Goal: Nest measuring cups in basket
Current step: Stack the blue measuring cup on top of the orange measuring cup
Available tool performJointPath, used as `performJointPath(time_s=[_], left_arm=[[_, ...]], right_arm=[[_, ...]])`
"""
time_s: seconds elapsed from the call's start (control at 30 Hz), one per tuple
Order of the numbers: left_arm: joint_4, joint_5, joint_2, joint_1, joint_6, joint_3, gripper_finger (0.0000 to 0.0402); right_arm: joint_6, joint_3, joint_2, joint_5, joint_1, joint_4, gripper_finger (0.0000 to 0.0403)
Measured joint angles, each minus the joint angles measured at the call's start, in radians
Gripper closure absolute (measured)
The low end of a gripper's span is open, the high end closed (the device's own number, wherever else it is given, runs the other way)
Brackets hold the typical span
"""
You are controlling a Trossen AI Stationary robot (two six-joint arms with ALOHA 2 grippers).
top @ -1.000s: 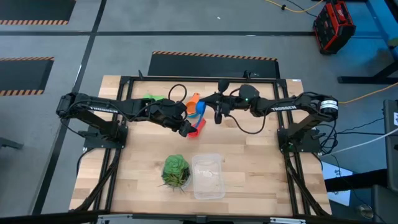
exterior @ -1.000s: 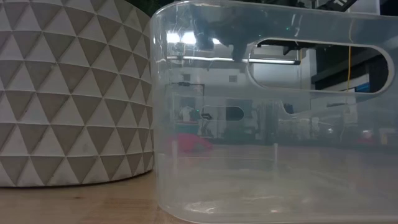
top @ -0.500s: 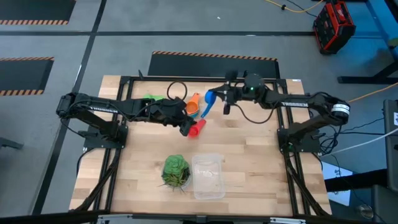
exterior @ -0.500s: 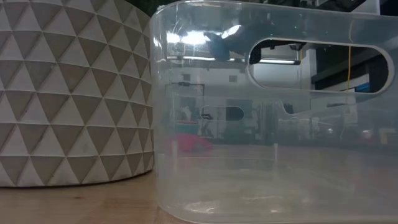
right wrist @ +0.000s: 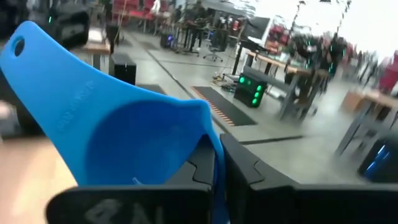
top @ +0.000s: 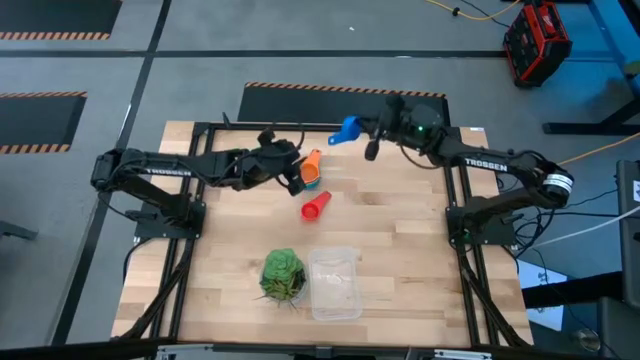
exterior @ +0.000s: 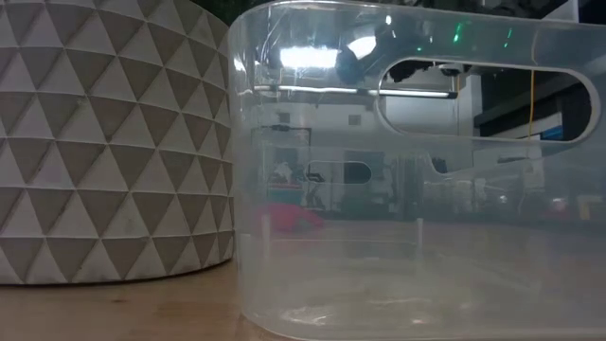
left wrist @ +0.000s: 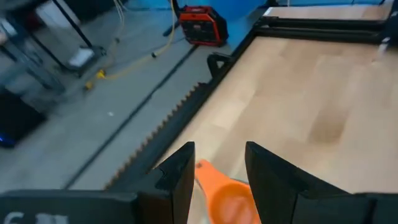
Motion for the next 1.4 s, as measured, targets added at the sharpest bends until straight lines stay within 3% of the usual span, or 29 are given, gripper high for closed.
performJointPath(time_s=[0.2, 0.4, 0.73, 1.03, 1.4], left_arm=[[0.085, 0.002, 0.000, 0.049, 0.151, 0.000, 0.0266], [0.177, 0.023, 0.000, 0.082, 0.181, 0.000, 0.0266], [0.476, 0.239, 0.008, 0.094, 0.181, 0.000, 0.0266], [0.618, 0.242, 0.008, 0.094, 0.251, 0.000, 0.0266], [0.651, 0.309, 0.008, 0.094, 0.286, 0.000, 0.0266]], right_arm=[[0.173, 0.000, 0.039, 0.040, -0.005, 0.090, 0.0389], [0.273, 0.000, 0.080, 0.082, -0.005, 0.260, 0.0389], [0.268, 0.000, 0.161, 0.132, 0.013, 0.571, 0.0389], [0.265, 0.002, 0.218, 0.169, 0.068, 0.776, 0.0389], [0.188, 0.130, 0.331, 0.190, 0.131, 0.785, 0.0389]])
